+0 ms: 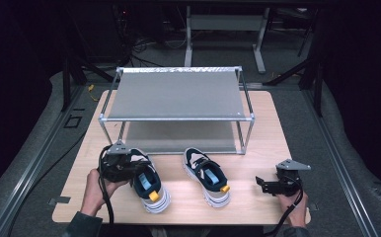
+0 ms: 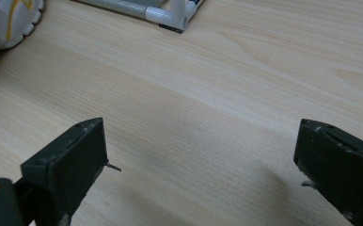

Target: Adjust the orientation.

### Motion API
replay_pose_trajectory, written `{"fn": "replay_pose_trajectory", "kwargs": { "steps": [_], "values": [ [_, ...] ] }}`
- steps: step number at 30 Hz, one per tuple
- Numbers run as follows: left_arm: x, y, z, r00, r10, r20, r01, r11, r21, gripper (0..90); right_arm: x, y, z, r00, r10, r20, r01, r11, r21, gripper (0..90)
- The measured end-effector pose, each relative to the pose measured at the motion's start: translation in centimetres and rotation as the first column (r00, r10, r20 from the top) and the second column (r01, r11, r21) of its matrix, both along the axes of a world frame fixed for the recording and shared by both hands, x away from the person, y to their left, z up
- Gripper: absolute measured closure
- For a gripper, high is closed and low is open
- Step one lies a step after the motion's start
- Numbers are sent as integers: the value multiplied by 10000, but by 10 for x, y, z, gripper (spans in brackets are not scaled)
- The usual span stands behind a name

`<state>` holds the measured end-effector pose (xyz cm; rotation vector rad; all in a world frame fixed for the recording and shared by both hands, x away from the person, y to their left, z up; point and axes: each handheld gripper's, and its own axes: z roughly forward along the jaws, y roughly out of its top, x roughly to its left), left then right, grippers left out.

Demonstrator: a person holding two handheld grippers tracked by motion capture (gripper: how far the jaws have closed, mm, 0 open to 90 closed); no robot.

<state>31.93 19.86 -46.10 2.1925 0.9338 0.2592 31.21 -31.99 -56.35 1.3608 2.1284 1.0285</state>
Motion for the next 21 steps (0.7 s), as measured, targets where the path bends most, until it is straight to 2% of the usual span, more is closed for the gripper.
{"fn": "replay_pose_trajectory", "kwargs": {
  "steps": [6, 9, 12, 13, 16, 18, 20, 21],
  "values": [
    [13, -23, -10, 9967, -802, -124, 805, 9963, 284, 751, 0, 0, 0, 10000, 13, -29, -13, 10000, -42, 26],
    [20, -34, -16, 9926, -1181, -295, 1197, 9912, 569, 749, 0, 0, 0, 10000, -2, -9, 2, 10000, -4, 26],
    [25, -43, -25, 9897, -1333, -518, 1378, 9858, 959, 748, 0, 0, 0, 10000, -1, 6, 1, 10000, -8, 27],
    [26, -43, -27, 9903, -1289, -520, 1333, 9868, 923, 749, 0, 0, 0, 10000, 2, 12, -2, 10000, -4, 27],
    [30, -40, -30, 9890, -1345, -611, 1375, 9894, 473, 745, 0, 0, 0, 10000, 16, 9, -16, 10000, 5, 27],
    [30, -40, -31, 9900, -1270, -617, 1298, 9905, 445, 732, 0, 0, 0, 10000, 18, 6, -18, 10000, 8, 27],
    [30, -39, -32, 9929, -991, -652, 1018, 9940, 393, 641, 0, 0, 0, 10000, 23, 14, -23, 10000, 16, 27],
    [29, -38, -31, 9947, -816, -627, 842, 9956, 400, 555, 0, 0, 0, 10000, 8, 10, -8, 10000, -5, 27]
  ]
}}
